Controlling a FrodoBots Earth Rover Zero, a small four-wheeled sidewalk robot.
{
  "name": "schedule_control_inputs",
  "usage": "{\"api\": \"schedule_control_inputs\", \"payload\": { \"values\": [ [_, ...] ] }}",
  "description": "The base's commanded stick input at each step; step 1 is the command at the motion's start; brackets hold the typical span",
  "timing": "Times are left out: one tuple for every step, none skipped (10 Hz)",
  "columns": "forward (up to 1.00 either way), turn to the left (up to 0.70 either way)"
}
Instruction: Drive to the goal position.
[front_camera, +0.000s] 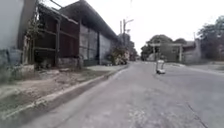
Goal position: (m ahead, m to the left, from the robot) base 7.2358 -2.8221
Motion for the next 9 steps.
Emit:
{"api": "schedule_control_inputs", "payload": {
  "values": [
    [1.00,-0.40],
    [1.00,-0.40],
    [1.00,-0.40],
    [1.00,-0.40],
    [1.00,-0.40],
    [1.00,-0.40],
    [1.00,-0.40],
    [1.00,-0.40],
    [1.00,-0.40]
  ]
}}
